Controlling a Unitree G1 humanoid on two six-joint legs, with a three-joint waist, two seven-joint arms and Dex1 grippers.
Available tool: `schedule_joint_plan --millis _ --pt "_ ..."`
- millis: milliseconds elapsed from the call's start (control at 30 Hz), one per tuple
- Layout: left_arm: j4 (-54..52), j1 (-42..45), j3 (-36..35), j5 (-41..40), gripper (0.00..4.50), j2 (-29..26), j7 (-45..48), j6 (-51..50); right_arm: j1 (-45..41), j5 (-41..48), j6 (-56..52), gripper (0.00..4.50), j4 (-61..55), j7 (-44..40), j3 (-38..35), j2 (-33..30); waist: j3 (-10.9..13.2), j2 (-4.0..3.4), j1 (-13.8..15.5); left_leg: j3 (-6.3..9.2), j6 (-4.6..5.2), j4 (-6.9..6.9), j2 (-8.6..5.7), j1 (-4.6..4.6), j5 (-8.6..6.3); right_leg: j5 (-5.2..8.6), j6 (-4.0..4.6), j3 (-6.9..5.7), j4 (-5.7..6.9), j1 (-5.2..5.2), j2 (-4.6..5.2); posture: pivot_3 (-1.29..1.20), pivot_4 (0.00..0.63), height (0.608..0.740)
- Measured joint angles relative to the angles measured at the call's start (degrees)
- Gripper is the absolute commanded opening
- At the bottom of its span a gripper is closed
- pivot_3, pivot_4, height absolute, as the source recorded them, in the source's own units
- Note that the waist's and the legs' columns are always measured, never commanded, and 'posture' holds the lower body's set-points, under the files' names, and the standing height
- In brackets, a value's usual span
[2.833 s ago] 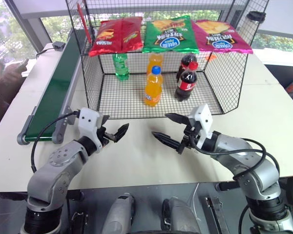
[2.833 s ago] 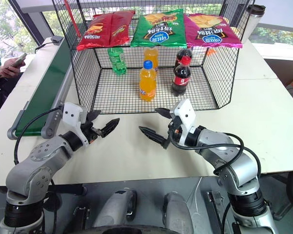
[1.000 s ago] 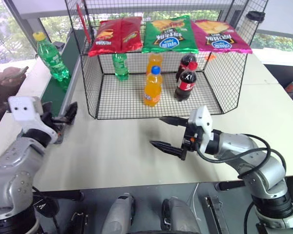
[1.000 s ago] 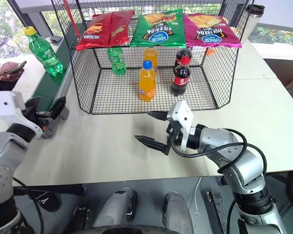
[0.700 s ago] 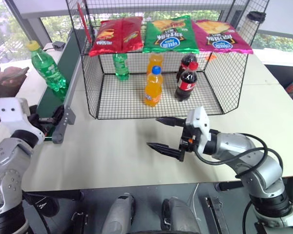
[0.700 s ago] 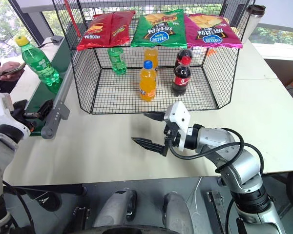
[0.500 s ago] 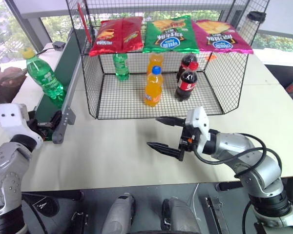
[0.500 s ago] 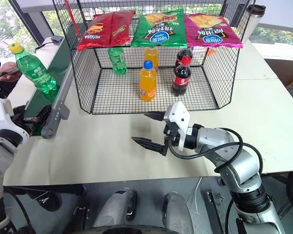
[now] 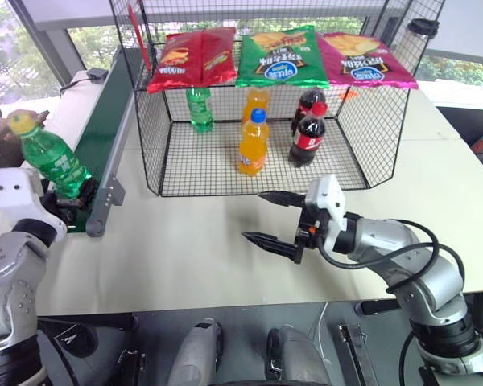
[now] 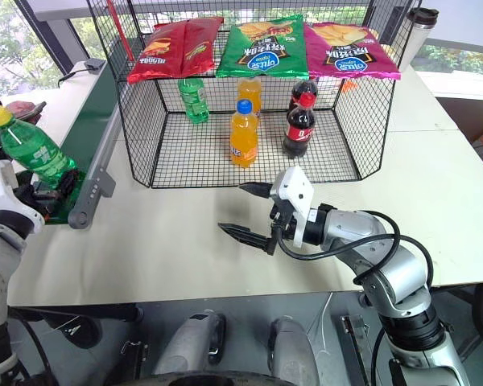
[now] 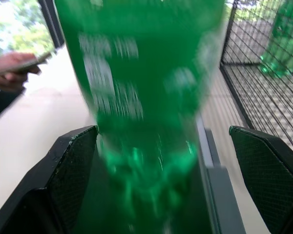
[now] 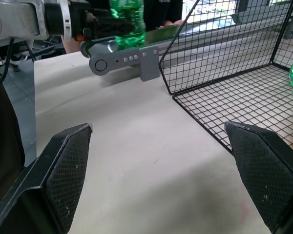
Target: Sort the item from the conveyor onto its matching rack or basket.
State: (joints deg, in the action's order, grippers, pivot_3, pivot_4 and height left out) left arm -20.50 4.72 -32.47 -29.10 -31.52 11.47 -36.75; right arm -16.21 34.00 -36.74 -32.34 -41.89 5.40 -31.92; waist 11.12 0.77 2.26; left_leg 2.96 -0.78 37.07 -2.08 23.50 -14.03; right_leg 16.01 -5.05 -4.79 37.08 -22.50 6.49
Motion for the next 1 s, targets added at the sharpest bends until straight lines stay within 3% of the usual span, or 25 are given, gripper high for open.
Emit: schedule_joint_plan --millis 100,167,567,1000 --pt "0.7 0.1 0.0 0.6 3.62 0.1 -0.2 0.3 0.0 0.0 -0.1 4.50 0.0 0.1 0.0 0.0 0.0 0.00 0.0 0.00 0.00 0.00 0.00 0.00 0.00 0.00 0.00 0.00 0.00 0.00 -0.01 0.00 0.150 0.739" --pt "0.8 -0.1 0.0 0.4 2.72 0.6 0.4 1.0 0.0 0.0 -0.1 4.50 0.0 0.2 0.0 0.0 0.0 0.00 0.1 0.00 0.00 0.00 0.00 0.00 0.00 0.00 0.00 -0.01 0.00 0.01 0.00 0.00 0.150 0.739" --pt "-1.9 0.1 0.3 -5.6 2.67 -0.4 4.7 -2.9 0.0 0.0 -0.1 4.50 0.0 0.4 0.0 0.0 0.0 0.02 0.0 0.00 0.00 0.00 -0.01 0.02 0.00 0.00 0.00 -0.01 -0.03 -0.01 0.01 0.00 0.150 0.739" --pt "-9.3 2.6 3.8 -15.4 2.67 -10.9 14.3 -10.7 0.1 0.0 -0.5 4.50 0.0 0.6 -0.1 -0.2 0.0 0.00 -0.1 0.00 0.00 -0.05 -0.01 0.08 0.00 0.00 0.01 0.00 -0.04 -0.07 0.01 0.00 0.150 0.739"
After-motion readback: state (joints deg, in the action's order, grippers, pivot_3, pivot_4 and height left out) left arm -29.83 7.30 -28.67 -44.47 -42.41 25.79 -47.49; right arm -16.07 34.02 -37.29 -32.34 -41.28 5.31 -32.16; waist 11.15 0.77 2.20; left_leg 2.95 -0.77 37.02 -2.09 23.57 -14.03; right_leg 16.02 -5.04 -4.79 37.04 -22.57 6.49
